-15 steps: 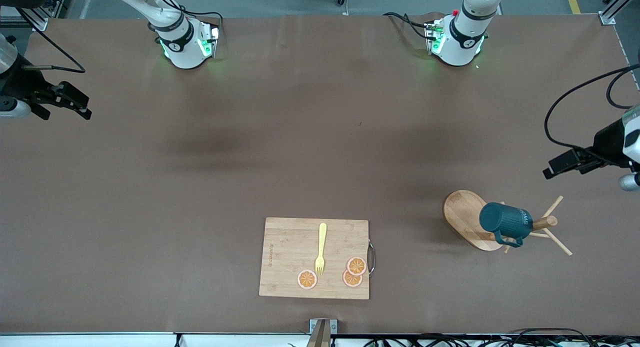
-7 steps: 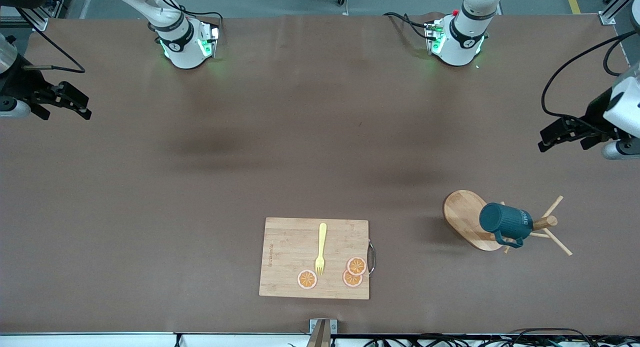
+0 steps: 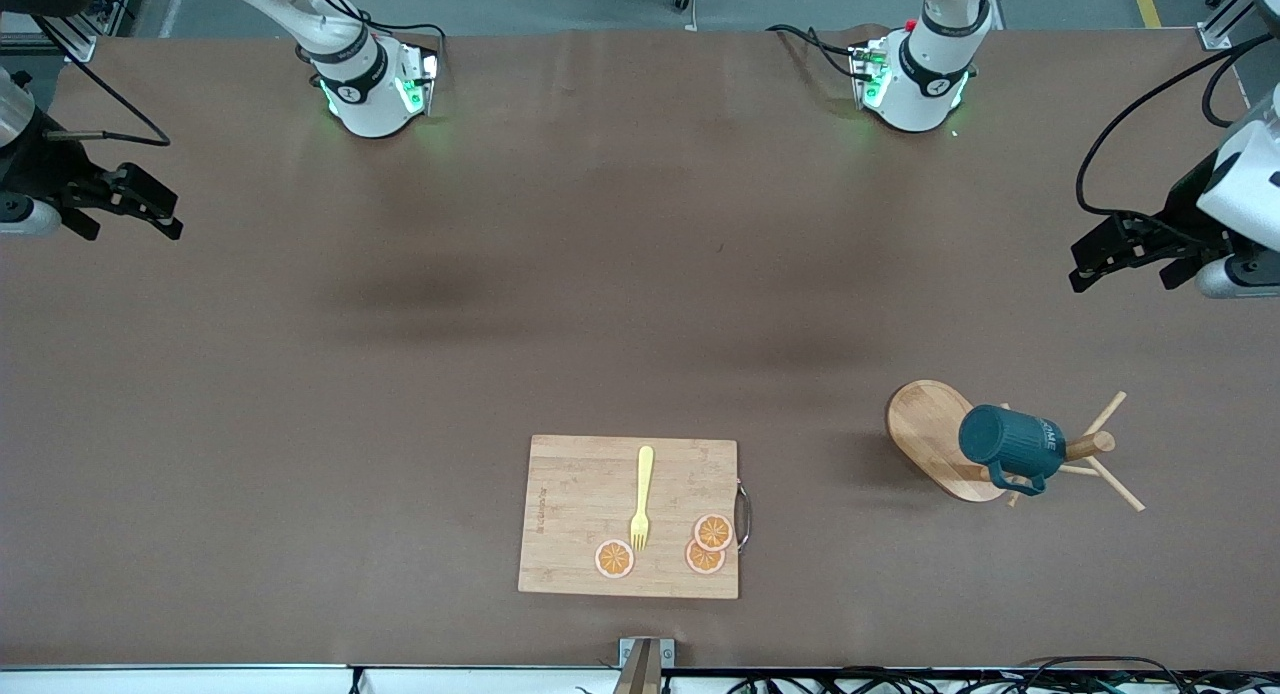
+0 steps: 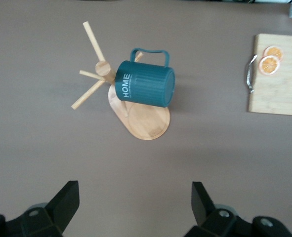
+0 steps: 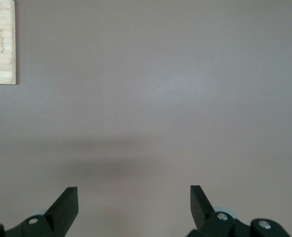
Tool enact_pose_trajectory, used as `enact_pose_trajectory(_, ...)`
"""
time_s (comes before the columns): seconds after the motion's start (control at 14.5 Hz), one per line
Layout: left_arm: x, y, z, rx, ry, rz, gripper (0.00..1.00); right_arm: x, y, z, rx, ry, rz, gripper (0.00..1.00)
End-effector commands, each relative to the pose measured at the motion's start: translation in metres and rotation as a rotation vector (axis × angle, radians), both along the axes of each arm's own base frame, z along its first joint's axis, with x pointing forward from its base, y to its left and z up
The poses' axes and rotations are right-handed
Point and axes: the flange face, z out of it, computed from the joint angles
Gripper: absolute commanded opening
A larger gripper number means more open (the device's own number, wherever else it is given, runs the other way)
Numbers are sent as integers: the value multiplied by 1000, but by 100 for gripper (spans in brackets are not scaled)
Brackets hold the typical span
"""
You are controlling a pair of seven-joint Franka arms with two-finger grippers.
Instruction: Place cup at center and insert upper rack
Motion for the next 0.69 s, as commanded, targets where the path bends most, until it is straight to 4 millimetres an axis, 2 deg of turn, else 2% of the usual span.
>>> enact_pose_trajectory(0.0, -2, 2, 16, -39, -14, -3, 100, -8, 0, 3, 1, -16, 4, 100)
enact_pose_trajectory(0.62, -5, 5, 24, -19, -29, -43, 100, -9, -3, 3, 0, -9, 0, 100)
